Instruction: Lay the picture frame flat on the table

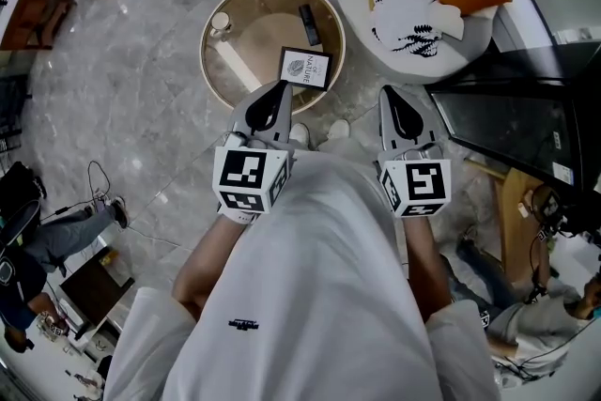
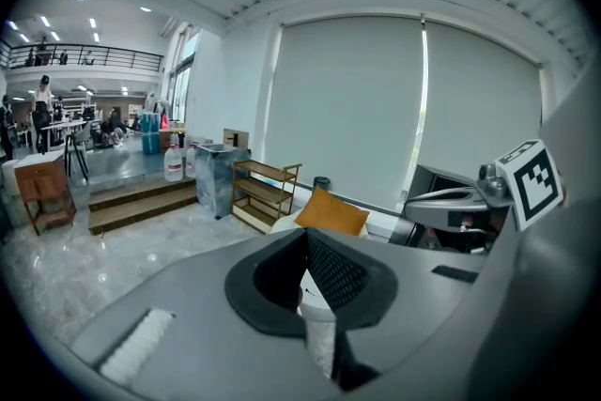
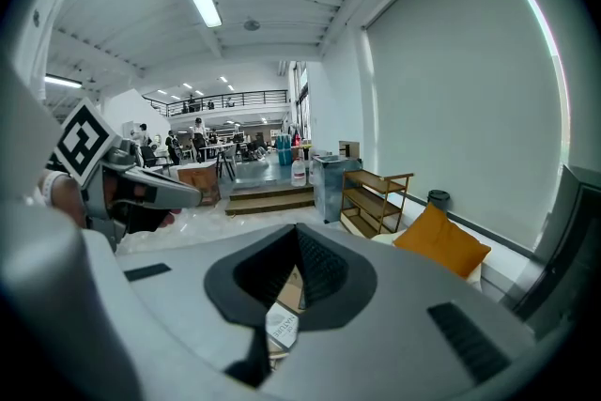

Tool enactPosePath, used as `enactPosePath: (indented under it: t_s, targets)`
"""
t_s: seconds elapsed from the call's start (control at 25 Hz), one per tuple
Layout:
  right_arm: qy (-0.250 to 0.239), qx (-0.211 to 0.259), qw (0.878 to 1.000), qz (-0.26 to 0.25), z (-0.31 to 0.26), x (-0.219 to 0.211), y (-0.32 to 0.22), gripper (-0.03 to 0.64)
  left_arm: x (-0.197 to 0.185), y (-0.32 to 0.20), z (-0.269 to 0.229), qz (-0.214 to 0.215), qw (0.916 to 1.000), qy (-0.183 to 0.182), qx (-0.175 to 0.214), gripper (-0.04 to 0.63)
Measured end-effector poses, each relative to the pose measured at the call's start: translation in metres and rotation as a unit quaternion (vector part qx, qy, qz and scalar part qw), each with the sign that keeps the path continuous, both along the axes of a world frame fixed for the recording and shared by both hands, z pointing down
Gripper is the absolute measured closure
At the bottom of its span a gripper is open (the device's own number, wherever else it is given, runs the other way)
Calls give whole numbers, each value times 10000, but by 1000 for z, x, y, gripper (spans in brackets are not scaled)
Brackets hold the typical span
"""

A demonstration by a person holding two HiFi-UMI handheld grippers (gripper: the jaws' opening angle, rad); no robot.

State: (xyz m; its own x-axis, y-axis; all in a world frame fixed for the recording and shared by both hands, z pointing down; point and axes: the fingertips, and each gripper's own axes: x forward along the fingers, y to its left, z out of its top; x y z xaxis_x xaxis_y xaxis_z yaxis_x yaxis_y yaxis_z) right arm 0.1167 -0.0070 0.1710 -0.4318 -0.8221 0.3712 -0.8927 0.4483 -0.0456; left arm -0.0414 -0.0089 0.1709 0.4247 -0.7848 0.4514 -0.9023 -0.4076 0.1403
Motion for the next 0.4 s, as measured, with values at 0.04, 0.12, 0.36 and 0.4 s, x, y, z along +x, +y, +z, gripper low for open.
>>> enactPosePath:
  t_s: [0.04,0.12,0.36,0.4]
  targets:
    - [-7,5,10000,2,0,-1,0,613,0,0,-1,12,10000,3,13,592]
    - [-16,17,10000,7,-1,-2,0,612,1,-1,-2,40,10000,1,35,591]
    - [26,7,10000,22,-1,-1,3,612,5,1,-2,94,9999,20,39,591]
    - [33,4,10000,24,0,0,4,612,6,2,-2,102,9999,24,40,591]
